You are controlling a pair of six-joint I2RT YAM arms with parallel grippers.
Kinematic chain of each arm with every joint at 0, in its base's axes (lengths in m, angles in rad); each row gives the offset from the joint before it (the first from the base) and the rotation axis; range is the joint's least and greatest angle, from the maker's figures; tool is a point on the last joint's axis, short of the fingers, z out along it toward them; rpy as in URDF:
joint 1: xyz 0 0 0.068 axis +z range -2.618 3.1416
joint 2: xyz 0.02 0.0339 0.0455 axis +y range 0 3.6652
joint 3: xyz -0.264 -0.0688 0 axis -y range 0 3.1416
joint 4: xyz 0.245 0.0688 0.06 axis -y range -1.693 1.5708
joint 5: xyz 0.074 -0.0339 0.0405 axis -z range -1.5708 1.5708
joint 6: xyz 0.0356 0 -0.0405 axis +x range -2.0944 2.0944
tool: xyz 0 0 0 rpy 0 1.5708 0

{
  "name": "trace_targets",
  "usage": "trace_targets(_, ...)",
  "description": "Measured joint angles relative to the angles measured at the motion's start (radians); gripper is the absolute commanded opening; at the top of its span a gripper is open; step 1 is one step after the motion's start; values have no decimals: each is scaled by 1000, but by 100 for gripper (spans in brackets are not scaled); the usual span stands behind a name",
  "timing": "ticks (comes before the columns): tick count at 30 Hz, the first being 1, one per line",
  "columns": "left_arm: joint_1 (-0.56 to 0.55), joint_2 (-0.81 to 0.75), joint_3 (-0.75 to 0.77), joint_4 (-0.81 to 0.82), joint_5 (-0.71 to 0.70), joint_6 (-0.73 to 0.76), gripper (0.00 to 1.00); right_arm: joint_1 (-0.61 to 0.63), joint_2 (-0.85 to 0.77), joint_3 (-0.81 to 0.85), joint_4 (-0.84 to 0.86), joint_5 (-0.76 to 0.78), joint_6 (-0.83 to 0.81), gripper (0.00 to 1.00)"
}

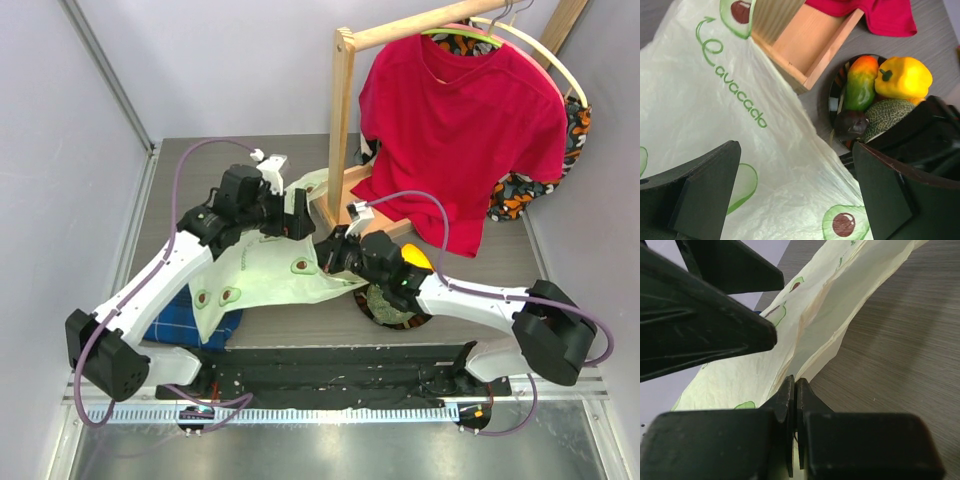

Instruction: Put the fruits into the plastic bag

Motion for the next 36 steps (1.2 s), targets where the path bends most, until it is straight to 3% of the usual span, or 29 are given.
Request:
trace_targets(7,6,38,-11,14,-5,-55,100,31,-8,0,-37,47,-68,1)
trace_targets(11,6,107,-11,16,18,-71,94,42,-8,0,-61,63,-94,1)
trace_targets(12,6,125,-11,15,23,-75,90,43,-8,0,-64,69,-101,1)
trace_targets(16,6,176,-12,15,54,-78,57,50,-9,0,-77,92,-122,1)
trace_targets(20,6,184,-13,14,87,-77,52,52,-12,0,-98,114,-134,1)
trace_targets(24,6,169,-24,18,104,-82,36,52,-23,0,-134,153,-134,1)
trace_targets(26,6,146,-36,19,111,-81,35,52,-31,1,-155,176,-134,1)
trace_targets(27,6,135,-38,17,116,-80,25,52,-36,1,-168,188,-134,1)
trace_targets(31,9,77,-40,14,131,-77,4,52,-53,14,-215,242,-134,1)
trace_targets(36,35,-40,-45,-26,131,-58,0,49,-56,42,-259,304,-134,1)
